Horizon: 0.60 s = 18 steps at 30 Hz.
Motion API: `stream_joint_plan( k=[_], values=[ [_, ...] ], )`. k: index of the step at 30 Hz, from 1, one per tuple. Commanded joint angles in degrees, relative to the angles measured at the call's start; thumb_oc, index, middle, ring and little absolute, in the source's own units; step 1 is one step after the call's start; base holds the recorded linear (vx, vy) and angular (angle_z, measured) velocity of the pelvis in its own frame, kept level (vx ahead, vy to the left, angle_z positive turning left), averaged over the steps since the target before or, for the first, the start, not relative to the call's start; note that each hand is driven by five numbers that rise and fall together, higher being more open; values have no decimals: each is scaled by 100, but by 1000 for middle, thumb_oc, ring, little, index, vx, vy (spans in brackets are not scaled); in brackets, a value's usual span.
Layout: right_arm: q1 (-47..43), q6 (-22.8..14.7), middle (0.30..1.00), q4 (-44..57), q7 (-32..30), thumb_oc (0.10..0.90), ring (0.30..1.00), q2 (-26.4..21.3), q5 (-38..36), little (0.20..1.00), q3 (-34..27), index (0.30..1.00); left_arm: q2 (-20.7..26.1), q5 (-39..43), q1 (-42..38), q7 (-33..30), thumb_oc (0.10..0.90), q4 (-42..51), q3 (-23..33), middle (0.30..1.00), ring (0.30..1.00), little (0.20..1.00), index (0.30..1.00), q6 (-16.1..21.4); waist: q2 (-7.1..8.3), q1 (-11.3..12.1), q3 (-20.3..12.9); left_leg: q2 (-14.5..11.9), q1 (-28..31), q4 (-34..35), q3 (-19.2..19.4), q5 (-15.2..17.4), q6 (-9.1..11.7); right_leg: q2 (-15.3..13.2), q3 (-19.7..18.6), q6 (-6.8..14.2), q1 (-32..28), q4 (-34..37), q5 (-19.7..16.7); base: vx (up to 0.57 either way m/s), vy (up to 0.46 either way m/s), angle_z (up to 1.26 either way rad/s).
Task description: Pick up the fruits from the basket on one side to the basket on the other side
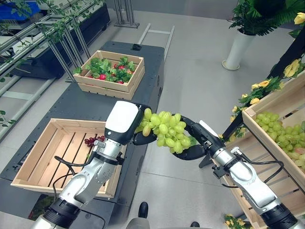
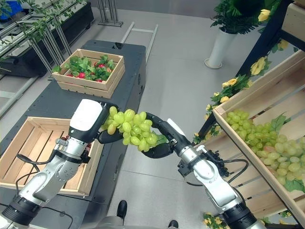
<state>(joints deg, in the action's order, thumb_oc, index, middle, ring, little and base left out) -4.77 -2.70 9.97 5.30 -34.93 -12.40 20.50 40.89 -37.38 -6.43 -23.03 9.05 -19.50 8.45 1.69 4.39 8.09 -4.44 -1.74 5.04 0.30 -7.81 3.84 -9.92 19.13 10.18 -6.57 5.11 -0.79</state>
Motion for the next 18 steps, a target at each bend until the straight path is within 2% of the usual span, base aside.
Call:
stream_joint_plan(
  k=[1,11,18],
  values=[
    [-570,-726,900,672,-317,800,900,-1,-372,900,-165,900,-169,254,-746,-267,400,179,54,300,300,300,300,195,17,12,-730,117,361,-4,93,763,24,101,-158,-171,147,-155,-4,0,0,0],
    [-576,-440,900,838,384,800,900,158,-1282,900,-70,900,-203,183,-709,-419,400,70,91,300,300,300,300,118,19,8,-733,102,352,-4,116,755,32,96,-166,-177,159,-146,-8,0,0,0],
    [-544,-126,900,860,1067,800,900,285,-2600,900,-30,900,-161,18,-770,-839,400,-86,300,300,300,300,300,-36,59,16,-725,89,338,-4,116,728,60,94,-113,-185,160,-150,-27,0,0,0]
  ],
)
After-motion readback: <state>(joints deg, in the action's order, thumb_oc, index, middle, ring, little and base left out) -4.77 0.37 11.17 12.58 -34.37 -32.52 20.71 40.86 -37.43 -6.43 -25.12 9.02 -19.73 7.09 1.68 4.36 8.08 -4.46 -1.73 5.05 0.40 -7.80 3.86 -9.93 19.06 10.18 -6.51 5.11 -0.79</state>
